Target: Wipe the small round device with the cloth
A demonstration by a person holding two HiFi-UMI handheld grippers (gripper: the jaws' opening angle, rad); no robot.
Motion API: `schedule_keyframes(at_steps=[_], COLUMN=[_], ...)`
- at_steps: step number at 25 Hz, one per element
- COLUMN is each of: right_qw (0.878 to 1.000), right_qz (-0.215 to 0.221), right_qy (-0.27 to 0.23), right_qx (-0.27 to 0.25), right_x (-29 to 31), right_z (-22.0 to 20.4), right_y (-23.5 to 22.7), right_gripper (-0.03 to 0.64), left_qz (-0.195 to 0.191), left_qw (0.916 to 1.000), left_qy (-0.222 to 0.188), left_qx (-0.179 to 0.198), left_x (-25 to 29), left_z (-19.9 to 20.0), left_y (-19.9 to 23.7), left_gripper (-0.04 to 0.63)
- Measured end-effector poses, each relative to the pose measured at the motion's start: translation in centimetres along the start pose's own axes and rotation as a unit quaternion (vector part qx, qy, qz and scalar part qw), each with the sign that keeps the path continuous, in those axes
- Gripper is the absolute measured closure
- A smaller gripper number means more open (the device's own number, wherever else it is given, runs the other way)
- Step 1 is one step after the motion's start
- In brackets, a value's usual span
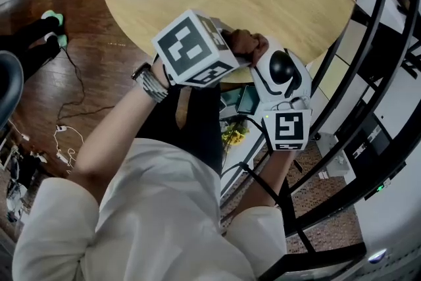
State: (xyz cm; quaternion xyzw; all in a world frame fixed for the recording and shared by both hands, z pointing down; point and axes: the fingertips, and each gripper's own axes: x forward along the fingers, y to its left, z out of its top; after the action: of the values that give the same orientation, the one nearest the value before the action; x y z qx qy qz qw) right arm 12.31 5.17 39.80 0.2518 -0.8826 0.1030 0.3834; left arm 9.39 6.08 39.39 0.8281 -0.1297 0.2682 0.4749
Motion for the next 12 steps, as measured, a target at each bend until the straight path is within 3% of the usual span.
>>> schedule_keyframes(at_steps=[6, 12], right_qw=[1.000, 0.995], right_qz=[-0.017, -0.068], right_qy=[0.002, 0.008], right_qx=[0.023, 0.066], right_x=[-0.1, 0.3], right_z=[-0.2, -0.1], right_y=[-0.1, -0.3], right_gripper=[0.284, 0.278], left_qz=[0.027, 0.082], left_qw=[0.9990, 0.9844], left_qy=[0.037, 0.141], left_qx=[-0.005, 0.066], left_x=[0.5, 0.6], left_z=[-0.1, -0.6], left_y=[1.3, 2.3], left_gripper=[0.471, 0.474])
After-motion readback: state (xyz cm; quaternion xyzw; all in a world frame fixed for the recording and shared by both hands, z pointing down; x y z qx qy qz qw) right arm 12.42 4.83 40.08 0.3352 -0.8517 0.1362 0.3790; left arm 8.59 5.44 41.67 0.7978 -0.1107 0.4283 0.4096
